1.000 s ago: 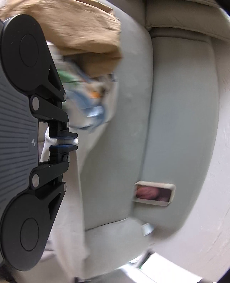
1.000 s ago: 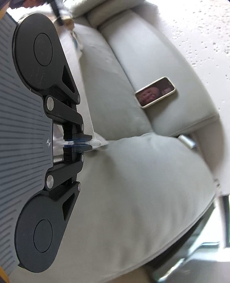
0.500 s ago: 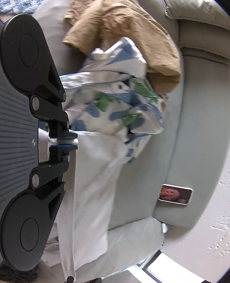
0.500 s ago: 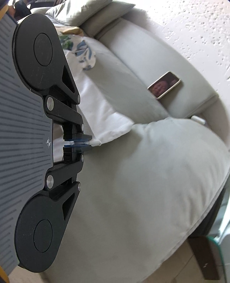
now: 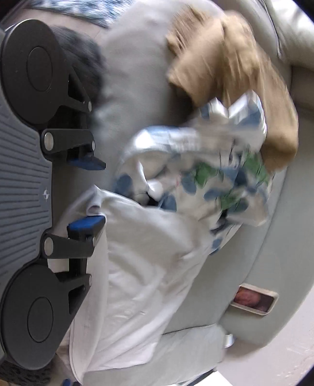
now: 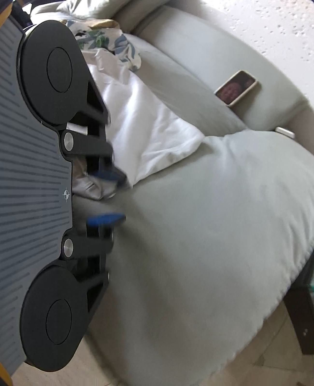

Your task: Fold clothes

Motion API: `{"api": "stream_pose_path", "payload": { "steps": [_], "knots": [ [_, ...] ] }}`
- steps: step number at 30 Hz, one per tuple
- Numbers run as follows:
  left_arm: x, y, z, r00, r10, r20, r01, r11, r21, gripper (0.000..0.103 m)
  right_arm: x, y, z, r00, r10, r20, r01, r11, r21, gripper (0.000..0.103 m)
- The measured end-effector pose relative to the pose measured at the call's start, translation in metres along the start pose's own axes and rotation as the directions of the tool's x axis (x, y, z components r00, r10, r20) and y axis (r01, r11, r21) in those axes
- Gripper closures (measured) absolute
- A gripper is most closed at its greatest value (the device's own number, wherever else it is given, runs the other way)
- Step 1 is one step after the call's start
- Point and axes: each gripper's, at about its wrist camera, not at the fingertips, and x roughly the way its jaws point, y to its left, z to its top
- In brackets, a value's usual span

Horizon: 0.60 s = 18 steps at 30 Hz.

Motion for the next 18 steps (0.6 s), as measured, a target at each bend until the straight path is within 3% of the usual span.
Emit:
{"api": "stream_pose_path", "payload": {
  "steps": [4, 6, 8, 12, 14, 18],
  "knots": [
    [-0.032, -0.004, -0.016, 0.992, -0.101, 0.073, 0.102, 0.995, -0.002, 0.064, -0.036, 0.005, -0.01, 0.995, 0.012, 0.101, -0.007, 0.999, -0.043, 0.056],
    [-0.031, -0.014, -0.022, 0.98, -0.192, 0.059, 0.193, 0.981, -0.014, 0.064, -0.041, 0.014, -0.014, 0.992, 0.096, 0.088, -0.094, 0.995, -0.024, 0.056],
    [-0.021, -0.023, -0.03, 0.963, -0.266, 0.052, 0.269, 0.959, -0.084, 0.064, -0.034, 0.026, -0.023, 0.98, 0.195, 0.045, -0.195, 0.981, -0.003, 0.056],
    [0.009, -0.025, -0.054, 0.947, -0.306, 0.093, 0.32, 0.897, -0.305, 0.073, -0.006, 0.047, -0.046, 0.948, 0.319, -0.015, -0.317, 0.946, 0.069, 0.057],
    [0.019, -0.021, -0.064, 0.943, -0.318, 0.095, 0.33, 0.86, -0.389, 0.074, 0.009, 0.051, -0.059, 0.942, 0.334, -0.036, -0.329, 0.938, 0.11, 0.058],
    [0.022, -0.01, -0.073, 0.952, -0.274, 0.137, 0.306, 0.821, -0.483, 0.074, 0.031, 0.051, -0.078, 0.941, 0.328, -0.08, -0.314, 0.938, 0.148, 0.058]
  ]
}}
